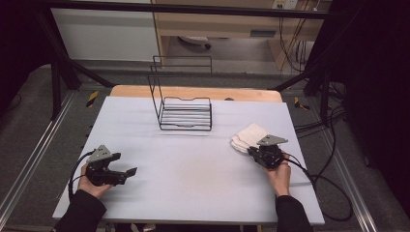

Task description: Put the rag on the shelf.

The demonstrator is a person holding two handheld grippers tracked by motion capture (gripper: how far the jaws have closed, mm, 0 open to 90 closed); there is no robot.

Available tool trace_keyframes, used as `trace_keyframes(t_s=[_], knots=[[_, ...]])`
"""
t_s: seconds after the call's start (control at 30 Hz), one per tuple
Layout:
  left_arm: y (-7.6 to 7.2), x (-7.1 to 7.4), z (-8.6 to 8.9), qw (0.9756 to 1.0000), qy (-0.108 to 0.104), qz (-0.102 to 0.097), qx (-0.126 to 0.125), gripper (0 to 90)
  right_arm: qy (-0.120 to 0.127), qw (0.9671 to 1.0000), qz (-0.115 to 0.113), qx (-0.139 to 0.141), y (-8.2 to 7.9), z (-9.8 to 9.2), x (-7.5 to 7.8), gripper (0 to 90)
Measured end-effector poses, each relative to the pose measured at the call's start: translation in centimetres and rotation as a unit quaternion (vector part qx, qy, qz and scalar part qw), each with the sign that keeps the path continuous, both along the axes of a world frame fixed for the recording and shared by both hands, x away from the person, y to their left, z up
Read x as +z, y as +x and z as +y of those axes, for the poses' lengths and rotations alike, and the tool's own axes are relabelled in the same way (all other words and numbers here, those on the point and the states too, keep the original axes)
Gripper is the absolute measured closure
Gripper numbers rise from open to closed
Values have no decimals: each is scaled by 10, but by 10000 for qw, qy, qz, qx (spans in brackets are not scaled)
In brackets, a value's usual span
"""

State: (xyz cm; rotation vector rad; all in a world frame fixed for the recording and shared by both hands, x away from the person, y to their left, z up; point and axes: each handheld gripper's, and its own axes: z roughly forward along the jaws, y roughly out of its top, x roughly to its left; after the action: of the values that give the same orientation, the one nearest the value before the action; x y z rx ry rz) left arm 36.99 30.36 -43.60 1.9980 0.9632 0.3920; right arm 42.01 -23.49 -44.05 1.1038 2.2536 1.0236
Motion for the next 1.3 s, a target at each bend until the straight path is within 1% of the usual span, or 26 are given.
trace_keyframes(t_s=[0.13, 0.23, 0.33, 0.43, 0.47, 0.53, 0.6, 0.67, 0.73, 0.8, 0.83, 0.87, 0.93, 1.0, 1.07, 1.2, 1.27, 1.3], knots=[[0, 0, 0, 10000, -4, -1, -7, 75, 95, 9999, 48, 133, -5, 7, 3, 833], [0, 0, -1, 10000, 0, -11, -13, 75, 157, 9997, 71, 152, -7, 10, 3, 832], [0, 0, 0, 10000, -11, -9, 0, 75, 37, 10000, 11, 79, -6, 9, 2, 825], [0, 0, 0, 10000, -9, -10, 4, 75, -241, 9995, 97, 154, -2, 11, -4, 813], [0, 0, 0, 10000, -4, -15, 4, 75, -301, 9994, 112, 165, -2, 12, -6, 812], [0, 0, -1, 10000, 14, -13, -6, 76, -317, 9993, 98, 148, 0, 13, -7, 807], [0, 0, -1, 10000, 21, -14, -3, 76, -234, 9996, 90, 100, 0, 13, -6, 785], [-1, 0, 0, 10000, -1, -19, 3, 76, -116, 9999, -12, 109, 0, 11, -3, 666], [0, 0, 0, 10000, -16, -13, 7, 76, 163, 9998, -75, 34, 1, 5, 3, 588], [0, 0, 0, 10000, -11, -8, 3, 76, 289, 9992, -249, -141, 4, -2, 9, 529], [0, 0, 0, 10000, 1, -6, -5, 76, 360, 9987, -253, -253, 5, -6, 11, 500], [0, 0, -1, 10000, 4, -8, -6, 76, 324, 9984, -291, -350, 8, -10, 12, 495], [0, 0, -1, 10000, 7, -3, -8, 76, 332, 9979, -221, -518, 12, -17, 10, 480], [0, 0, -2, 10000, 6, 2, -8, 76, 448, 9976, -103, -522, 15, -18, 8, 481], [0, 0, -3, 10000, 10, 18, 0, 77, 474, 9982, -124, -356, 17, -10, 6, 479], [0, 0, -4, 10000, 33, 21, -32, 77, 523, 9986, -101, -58, 24, 16, 7, 487], [0, 0, -3, 10000, 6, 9, -27, 77, 518, 9986, -61, 25, 29, 31, 6, 495], [0, 0, -3, 10000, 2, 10, -26, 77, 452, 9989, -59, 59, 33, 38, 4, 497]])
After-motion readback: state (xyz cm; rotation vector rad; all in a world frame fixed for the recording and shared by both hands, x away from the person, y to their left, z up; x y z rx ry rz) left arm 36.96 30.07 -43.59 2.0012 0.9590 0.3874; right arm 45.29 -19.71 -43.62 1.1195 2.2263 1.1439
